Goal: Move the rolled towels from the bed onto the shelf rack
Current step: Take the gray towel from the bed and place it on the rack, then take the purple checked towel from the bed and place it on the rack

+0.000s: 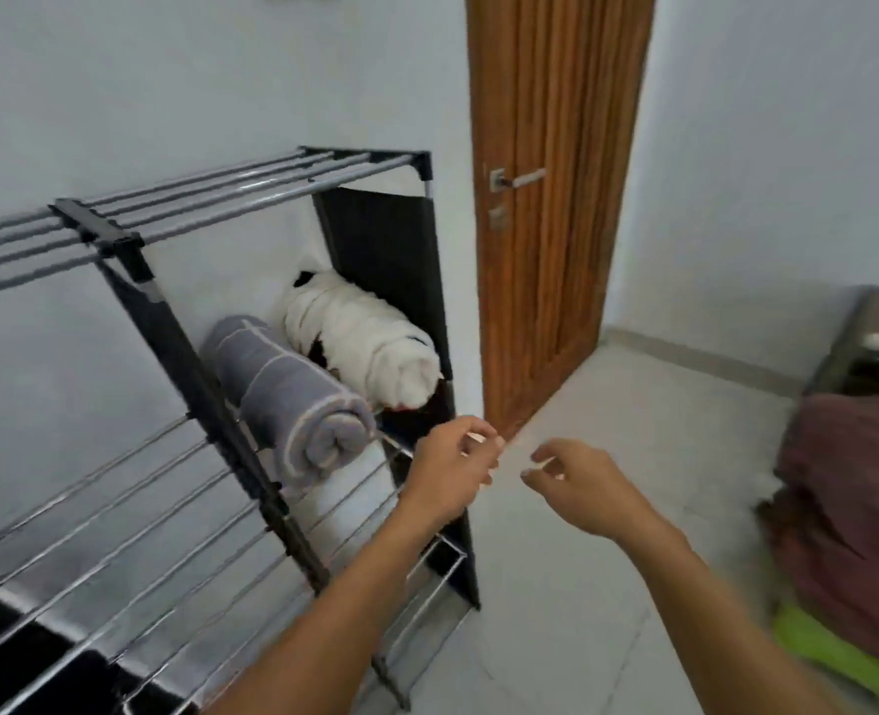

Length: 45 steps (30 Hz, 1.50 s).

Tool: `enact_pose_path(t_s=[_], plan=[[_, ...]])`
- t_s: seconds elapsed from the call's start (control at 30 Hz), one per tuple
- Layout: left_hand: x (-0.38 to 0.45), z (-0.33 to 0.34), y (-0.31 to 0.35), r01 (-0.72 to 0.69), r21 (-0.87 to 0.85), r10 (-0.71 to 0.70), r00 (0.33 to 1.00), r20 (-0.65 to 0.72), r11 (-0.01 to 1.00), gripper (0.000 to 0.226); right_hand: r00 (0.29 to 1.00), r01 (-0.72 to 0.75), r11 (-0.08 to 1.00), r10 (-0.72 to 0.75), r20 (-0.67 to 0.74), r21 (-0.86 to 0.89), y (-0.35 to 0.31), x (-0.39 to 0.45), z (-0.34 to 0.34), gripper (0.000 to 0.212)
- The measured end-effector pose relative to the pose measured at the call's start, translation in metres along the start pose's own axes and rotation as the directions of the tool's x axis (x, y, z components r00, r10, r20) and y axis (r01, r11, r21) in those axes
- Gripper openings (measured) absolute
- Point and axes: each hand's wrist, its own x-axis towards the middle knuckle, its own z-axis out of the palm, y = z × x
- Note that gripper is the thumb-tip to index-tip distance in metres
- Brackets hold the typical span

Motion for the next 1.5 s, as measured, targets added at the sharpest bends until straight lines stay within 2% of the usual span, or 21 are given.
enact_pose_path(t_s=[0.07, 0.13, 0.2, 0.23, 0.3, 0.37, 0.43, 0.47, 0.53, 0.67, 0.77, 0.83, 1.0, 1.13, 1.23, 1.3, 1.43, 1.5], plan=[[-0.010, 0.051, 0.004, -0.025, 0.034, 0.019, 0.983, 0.183, 0.999, 0.004, 0.983, -0.173, 0.985, 0.173, -0.063, 0.000, 0.048, -0.055, -0.018, 0.036], [-0.029, 0.109, 0.022, -0.082, -0.024, 0.085, 0.942, 0.326, 0.996, 0.004, 0.936, -0.321, 0.946, 0.323, -0.139, 0.043, 0.098, -0.117, -0.037, 0.034], [-0.060, 0.167, 0.045, -0.146, -0.099, 0.175, 0.866, 0.468, 0.984, 0.011, 0.852, -0.452, 0.875, 0.481, -0.208, 0.171, 0.149, -0.182, -0.050, 0.027], [-0.079, 0.196, 0.058, -0.174, -0.139, 0.222, 0.811, 0.541, 0.975, 0.018, 0.790, -0.501, 0.810, 0.572, -0.221, 0.306, 0.173, -0.219, -0.053, 0.021], [-0.119, 0.246, 0.081, -0.219, -0.190, 0.289, 0.668, 0.686, 0.957, 0.024, 0.640, -0.474, 0.626, 0.728, -0.246, 0.619, 0.213, -0.289, -0.059, 0.013], [-0.154, 0.290, 0.099, -0.304, -0.173, 0.309, 0.488, 0.816, 0.937, 0.017, 0.452, -0.370, 0.447, 0.853, -0.263, 0.815, 0.243, -0.352, -0.060, 0.014], [-0.180, 0.333, 0.111, -0.422, -0.110, 0.254, 0.301, 0.919, 0.900, 0.005, 0.299, -0.260, 0.327, 0.922, -0.246, 0.909, 0.264, -0.404, -0.058, 0.015], [-0.189, 0.355, 0.115, -0.479, -0.080, 0.210, 0.224, 0.952, 0.874, 0.004, 0.253, -0.214, 0.285, 0.940, -0.228, 0.934, 0.271, -0.427, -0.057, 0.014], [-0.205, 0.404, 0.123, -0.554, -0.028, 0.126, 0.140, 0.982, 0.832, 0.011, 0.171, -0.132, 0.222, 0.965, -0.199, 0.966, 0.292, -0.469, -0.059, 0.013], [-0.265, 0.507, 0.142, -0.566, -0.019, 0.082, 0.086, 0.993, 0.824, 0.011, 0.067, -0.030, 0.168, 0.984, -0.166, 0.985, 0.342, -0.553, -0.082, 0.012], [-0.325, 0.569, 0.153, -0.565, -0.022, 0.012, -0.022, 1.000, 0.825, 0.011, -0.035, 0.009, 0.153, 0.988, -0.153, 0.988, 0.378, -0.611, -0.104, 0.012], [-0.361, 0.604, 0.158, -0.547, -0.007, -0.033, -0.064, 0.997, 0.837, 0.012, -0.086, 0.065, 0.159, 0.984, -0.153, 0.985, 0.396, -0.645, -0.119, 0.010], [-0.429, 0.682, 0.174, -0.414, 0.125, -0.165, -0.061, 0.984, 0.902, 0.021, -0.225, 0.163, 0.152, 0.968, -0.113, 0.975, 0.444, -0.703, -0.138, 0.009], [-0.462, 0.738, 0.179, -0.263, 0.274, -0.299, -0.062, 0.952, 0.925, 0.035, -0.258, 0.241, 0.125, 0.964, -0.060, 0.962, 0.485, -0.715, -0.150, 0.009], [-0.473, 0.784, 0.186, -0.191, 0.269, -0.283, -0.048, 0.958, 0.944, 0.021, -0.316, 0.255, 0.111, 0.949, -0.026, 0.961, 0.525, -0.722, -0.167, 0.018], [-0.476, 0.812, 0.191, -0.169, 0.294, -0.308, -0.063, 0.949, 0.941, 0.019, -0.358, 0.239, 0.119, 0.933, -0.027, 0.964, 0.553, -0.730, -0.188, 0.028], [-0.478, 0.861, 0.201, -0.233, 0.443, -0.486, -0.184, 0.854, 0.866, 0.041, -0.461, 0.214, 0.153, 0.887, -0.038, 0.965, 0.606, -0.753, -0.235, 0.047], [-0.480, 0.882, 0.202, -0.266, 0.472, -0.531, -0.230, 0.816, 0.841, 0.053, -0.488, 0.277, 0.159, 0.873, -0.004, 0.948, 0.632, -0.766, -0.255, 0.064]])
